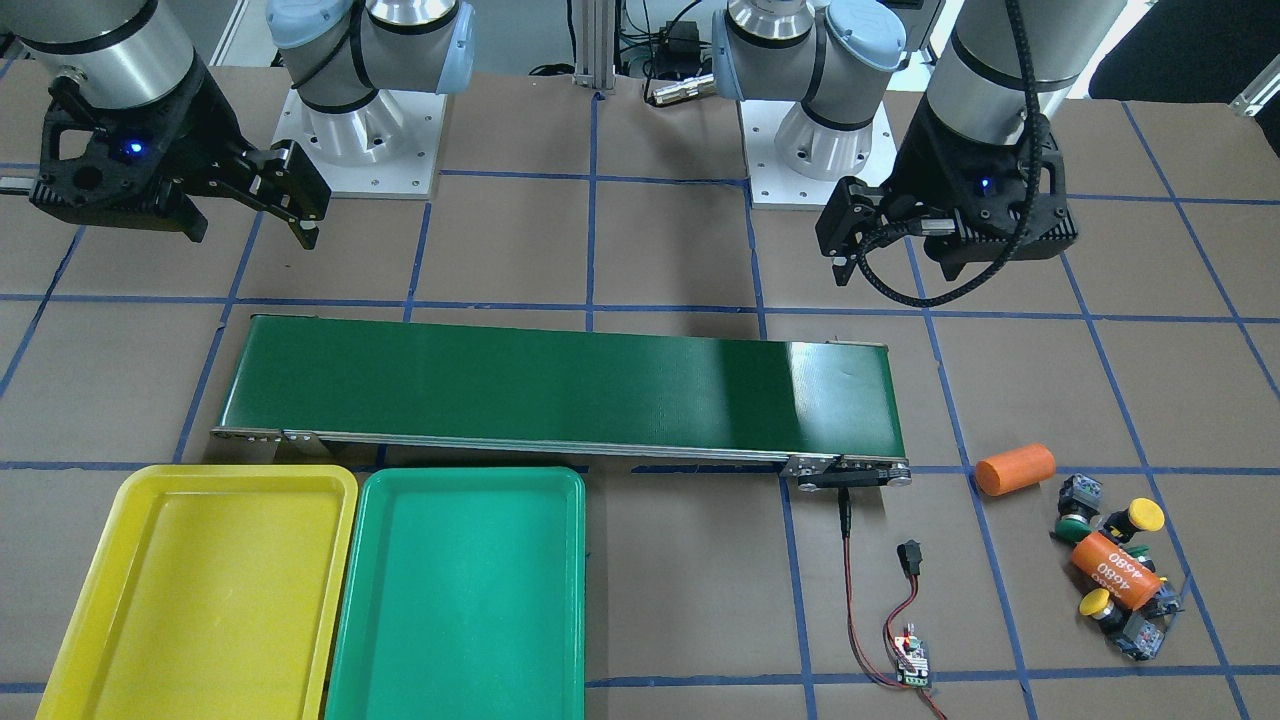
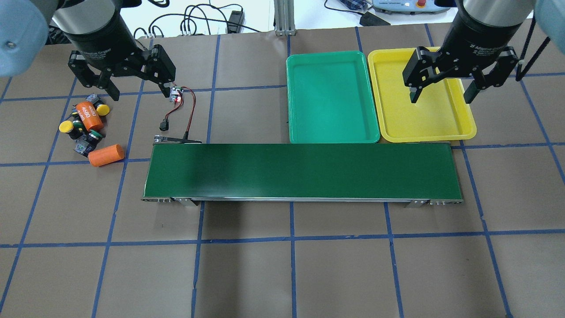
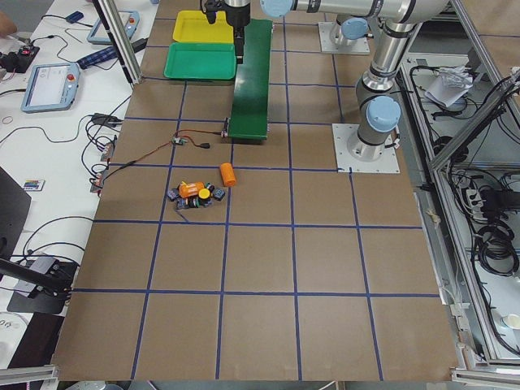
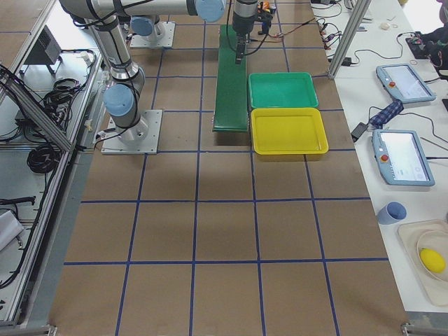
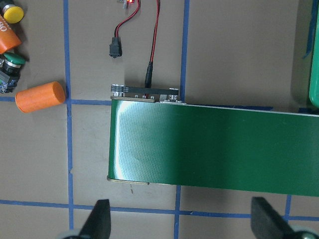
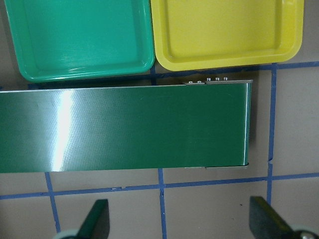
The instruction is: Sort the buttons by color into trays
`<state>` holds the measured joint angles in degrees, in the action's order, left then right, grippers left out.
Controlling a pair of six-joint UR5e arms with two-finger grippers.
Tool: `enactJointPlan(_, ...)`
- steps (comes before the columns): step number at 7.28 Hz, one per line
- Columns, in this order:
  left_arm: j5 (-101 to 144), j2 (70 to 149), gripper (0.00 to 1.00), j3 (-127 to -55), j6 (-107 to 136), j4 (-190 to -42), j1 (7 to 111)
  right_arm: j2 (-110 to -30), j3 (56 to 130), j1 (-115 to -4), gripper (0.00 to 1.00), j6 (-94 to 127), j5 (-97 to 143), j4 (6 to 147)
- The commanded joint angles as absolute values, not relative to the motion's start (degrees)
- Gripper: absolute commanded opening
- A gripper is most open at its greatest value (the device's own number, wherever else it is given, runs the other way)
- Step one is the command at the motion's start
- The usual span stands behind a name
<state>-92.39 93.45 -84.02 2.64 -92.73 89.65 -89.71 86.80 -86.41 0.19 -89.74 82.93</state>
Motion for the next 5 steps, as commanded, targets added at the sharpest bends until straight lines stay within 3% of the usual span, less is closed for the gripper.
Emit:
enactJointPlan(1,-92.2,93.86,1.0,-84.02,2.64,-92.64,89.65,-89.82,86.66,-86.4,1.0,0.44,-89.82,82.27)
enactJointPlan(5,-91.67,93.78,1.0,-84.02,2.64,-92.64,89.56,-89.74,86.66,-86.75,1.0,0.44,-89.82,82.35)
